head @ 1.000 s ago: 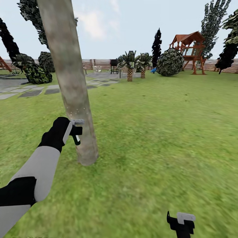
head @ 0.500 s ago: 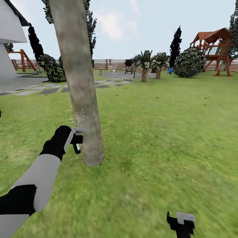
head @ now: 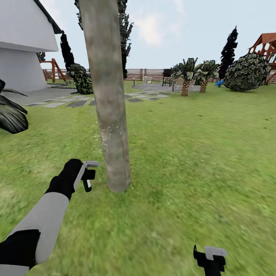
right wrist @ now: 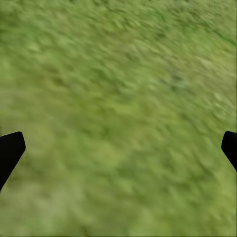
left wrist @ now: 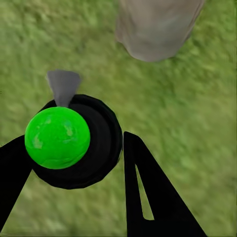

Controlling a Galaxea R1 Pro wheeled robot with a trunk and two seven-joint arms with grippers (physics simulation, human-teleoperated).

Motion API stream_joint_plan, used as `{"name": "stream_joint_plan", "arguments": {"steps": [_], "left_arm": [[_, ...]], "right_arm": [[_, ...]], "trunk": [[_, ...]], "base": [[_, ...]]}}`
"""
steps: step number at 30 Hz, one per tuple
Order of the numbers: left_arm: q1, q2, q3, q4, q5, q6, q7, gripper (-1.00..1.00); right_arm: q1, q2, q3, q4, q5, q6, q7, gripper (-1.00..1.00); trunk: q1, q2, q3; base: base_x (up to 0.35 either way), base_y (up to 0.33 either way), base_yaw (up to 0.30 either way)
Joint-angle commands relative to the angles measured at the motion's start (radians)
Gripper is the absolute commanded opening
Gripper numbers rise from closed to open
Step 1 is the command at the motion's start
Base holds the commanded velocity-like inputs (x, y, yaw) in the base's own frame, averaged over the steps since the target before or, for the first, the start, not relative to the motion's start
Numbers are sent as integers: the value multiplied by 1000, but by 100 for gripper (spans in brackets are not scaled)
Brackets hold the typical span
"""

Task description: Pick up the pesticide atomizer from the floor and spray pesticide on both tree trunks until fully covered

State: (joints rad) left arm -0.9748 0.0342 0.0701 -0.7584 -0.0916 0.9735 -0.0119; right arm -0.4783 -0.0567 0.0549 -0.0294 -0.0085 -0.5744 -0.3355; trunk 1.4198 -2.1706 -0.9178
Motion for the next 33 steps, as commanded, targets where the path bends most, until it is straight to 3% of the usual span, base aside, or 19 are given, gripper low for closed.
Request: {"name": "stream_joint_plan", "arguments": {"steps": [1,9,14,17,19,21,28,33], "left_arm": [[-1,-2,3,0,-10,4,-5,-100],[0,-4,4,2,-7,4,-5,-100],[15,-6,4,9,-7,1,-8,-100],[71,1,2,7,-11,-69,-7,-100],[145,7,5,11,-14,-168,-7,-100],[195,10,9,5,-13,-219,-6,-100],[223,3,7,-5,-4,-260,-11,-100],[222,-1,6,-50,-2,-261,-16,-100]], "right_arm": [[0,0,6,0,-1,-1,-5,100],[0,0,6,0,-1,-2,-5,100],[0,0,6,0,-1,-2,-5,100],[-1,0,6,0,-1,-2,-5,100],[0,0,6,0,-1,-2,-5,100],[0,1,6,0,-1,-2,-5,100],[0,1,6,0,0,-2,-6,100],[0,1,6,0,-1,-2,-5,100]], "trunk": [[0,0,-1],[0,0,-1],[0,0,-1],[0,0,-1],[0,0,-1],[0,0,-1],[0,0,-1],[0,0,-1]], "base": [[107,-261,277],[57,-269,272],[2,-247,57],[0,-49,4],[0,-8,1],[0,-2,0],[100,0,-14],[325,0,-253]]}}
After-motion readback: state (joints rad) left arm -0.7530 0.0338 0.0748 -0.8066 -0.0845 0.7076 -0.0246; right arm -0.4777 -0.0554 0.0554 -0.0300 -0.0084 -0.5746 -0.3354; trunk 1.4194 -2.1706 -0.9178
